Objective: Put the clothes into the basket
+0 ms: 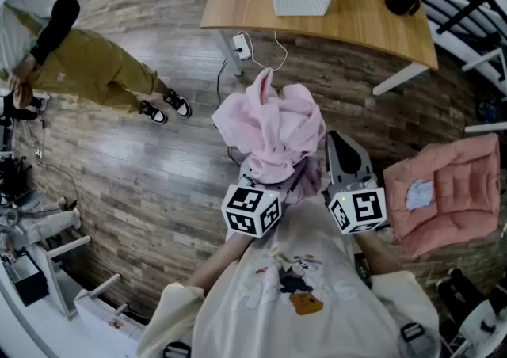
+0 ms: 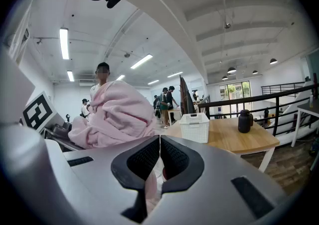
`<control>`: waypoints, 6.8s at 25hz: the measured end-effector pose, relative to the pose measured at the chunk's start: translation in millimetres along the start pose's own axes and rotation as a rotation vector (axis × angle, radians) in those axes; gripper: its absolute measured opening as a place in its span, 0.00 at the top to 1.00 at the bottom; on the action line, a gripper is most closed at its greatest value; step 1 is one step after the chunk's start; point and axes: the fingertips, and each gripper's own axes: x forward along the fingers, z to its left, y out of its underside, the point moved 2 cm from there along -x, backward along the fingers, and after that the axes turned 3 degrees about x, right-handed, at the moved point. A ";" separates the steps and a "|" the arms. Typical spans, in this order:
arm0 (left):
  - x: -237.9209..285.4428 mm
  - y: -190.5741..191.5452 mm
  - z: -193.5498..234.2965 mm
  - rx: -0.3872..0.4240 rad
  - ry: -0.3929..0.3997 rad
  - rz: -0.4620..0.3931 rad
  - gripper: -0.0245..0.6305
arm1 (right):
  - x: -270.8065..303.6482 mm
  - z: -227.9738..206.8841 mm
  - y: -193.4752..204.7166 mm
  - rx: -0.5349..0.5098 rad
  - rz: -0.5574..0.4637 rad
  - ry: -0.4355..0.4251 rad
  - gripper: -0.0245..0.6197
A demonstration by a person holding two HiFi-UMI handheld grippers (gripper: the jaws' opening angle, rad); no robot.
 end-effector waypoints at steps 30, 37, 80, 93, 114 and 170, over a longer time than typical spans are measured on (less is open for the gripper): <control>-16.5 -25.1 59.4 0.035 0.062 0.008 0.40 | 50.2 51.4 -8.4 -0.013 -0.027 0.015 0.92; -21.9 -34.9 88.8 0.026 0.081 0.022 0.40 | 74.9 71.9 -9.9 -0.013 -0.027 0.033 0.92; 233.4 -169.9 85.5 -0.051 -0.113 -0.031 0.40 | 252.2 -168.4 -100.3 0.018 -0.016 -0.178 0.92; 274.4 -198.2 98.5 -0.063 -0.122 -0.019 0.40 | 291.5 -193.7 -113.3 0.017 -0.001 -0.194 0.92; 351.1 -289.5 171.4 -0.056 -0.076 -0.020 0.40 | 407.6 -213.8 -148.8 -0.039 0.012 -0.164 0.92; 517.1 -341.9 263.2 -0.024 -0.086 0.080 0.40 | 564.9 -302.7 -137.7 0.017 0.104 -0.085 0.92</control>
